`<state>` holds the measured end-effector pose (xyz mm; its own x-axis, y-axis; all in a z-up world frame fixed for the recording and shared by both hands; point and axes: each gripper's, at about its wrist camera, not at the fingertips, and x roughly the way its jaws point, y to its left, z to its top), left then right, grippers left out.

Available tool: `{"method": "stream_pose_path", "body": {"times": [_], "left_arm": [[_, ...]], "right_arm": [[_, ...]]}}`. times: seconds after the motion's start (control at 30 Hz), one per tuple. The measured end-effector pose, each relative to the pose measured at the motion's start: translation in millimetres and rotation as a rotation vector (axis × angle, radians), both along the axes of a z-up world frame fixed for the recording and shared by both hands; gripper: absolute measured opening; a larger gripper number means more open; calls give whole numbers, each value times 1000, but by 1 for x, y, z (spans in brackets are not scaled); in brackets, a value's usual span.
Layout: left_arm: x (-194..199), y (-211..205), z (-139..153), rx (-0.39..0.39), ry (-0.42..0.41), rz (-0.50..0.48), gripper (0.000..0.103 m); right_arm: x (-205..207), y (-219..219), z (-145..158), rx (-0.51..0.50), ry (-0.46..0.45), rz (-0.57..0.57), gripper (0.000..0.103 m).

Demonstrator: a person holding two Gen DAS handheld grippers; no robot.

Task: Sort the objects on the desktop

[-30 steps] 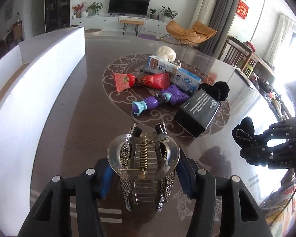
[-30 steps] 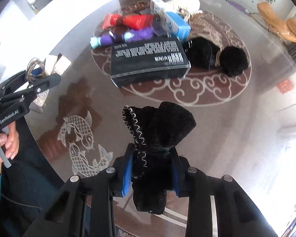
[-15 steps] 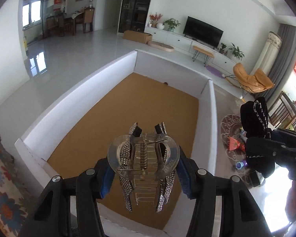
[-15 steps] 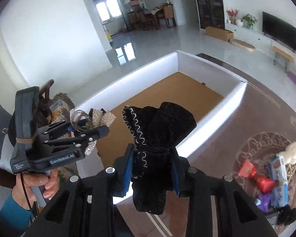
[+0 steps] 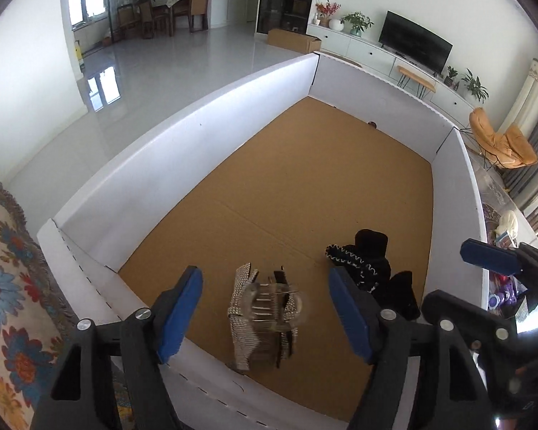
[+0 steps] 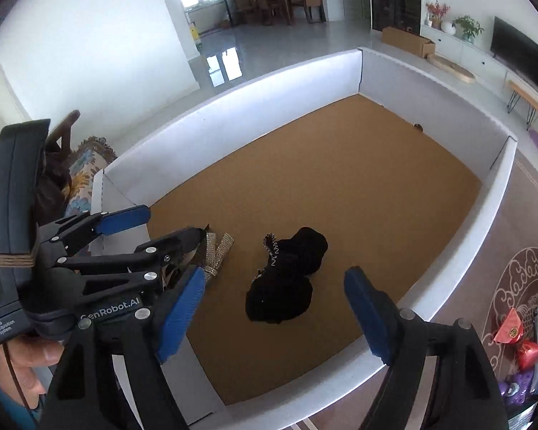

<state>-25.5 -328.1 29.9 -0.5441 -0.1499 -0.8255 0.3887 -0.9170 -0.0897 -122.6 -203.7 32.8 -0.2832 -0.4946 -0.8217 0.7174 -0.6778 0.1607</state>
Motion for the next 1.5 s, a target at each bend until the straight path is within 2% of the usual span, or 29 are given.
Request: {"method": "stream_pose_path", "body": {"times": [0.07, 0.13, 0.23, 0.33, 0.37, 0.47, 0.53, 0.6, 0.73, 0.87, 1.0, 1.2, 1.27, 1.33, 1.5], "left_arm": [[4, 1, 2, -18, 14, 15, 77], [8, 8, 7, -1, 45, 10, 77], [17, 38, 24, 32, 109, -48, 77], [23, 91, 41, 85, 176, -167, 77], [23, 113, 45, 106, 195, -216, 77], [27, 182, 48, 141, 224, -369, 77], [27, 227, 40, 152, 212, -457, 84], [21, 265, 23, 142, 176, -523, 87], [0, 313, -23, 104, 46, -569, 87], [-21, 331, -58, 81, -46, -557, 87], [-30, 325, -73, 48, -62, -522, 87], [-30, 325, -76, -11, -40, -511, 87], [-29, 330, -78, -50, -46, -521, 91], [-29, 337, -82, -94, -64, -528, 103], [-28, 335, -84, -85, -62, -519, 103]], "right_arm": [[7, 22, 13, -29, 44, -24, 84], [13, 47, 23, -62, 100, -58, 90], [23, 99, 30, -105, 190, -136, 93], [37, 167, 30, -133, 281, -251, 96], [43, 192, 27, -127, 309, -294, 100], [64, 272, 11, -59, 366, -434, 101], [75, 325, -1, -8, 362, -525, 101], [84, 373, -16, 47, 329, -617, 101], [95, 440, -53, 105, 209, -754, 101], [101, 453, -77, 126, 118, -766, 101], [96, 439, -84, 170, 130, -714, 101], [89, 439, -87, 147, 97, -734, 103], [89, 440, -89, 146, 96, -736, 103], [90, 439, -90, 147, 97, -735, 103], [89, 436, -92, 149, 97, -737, 103]]}}
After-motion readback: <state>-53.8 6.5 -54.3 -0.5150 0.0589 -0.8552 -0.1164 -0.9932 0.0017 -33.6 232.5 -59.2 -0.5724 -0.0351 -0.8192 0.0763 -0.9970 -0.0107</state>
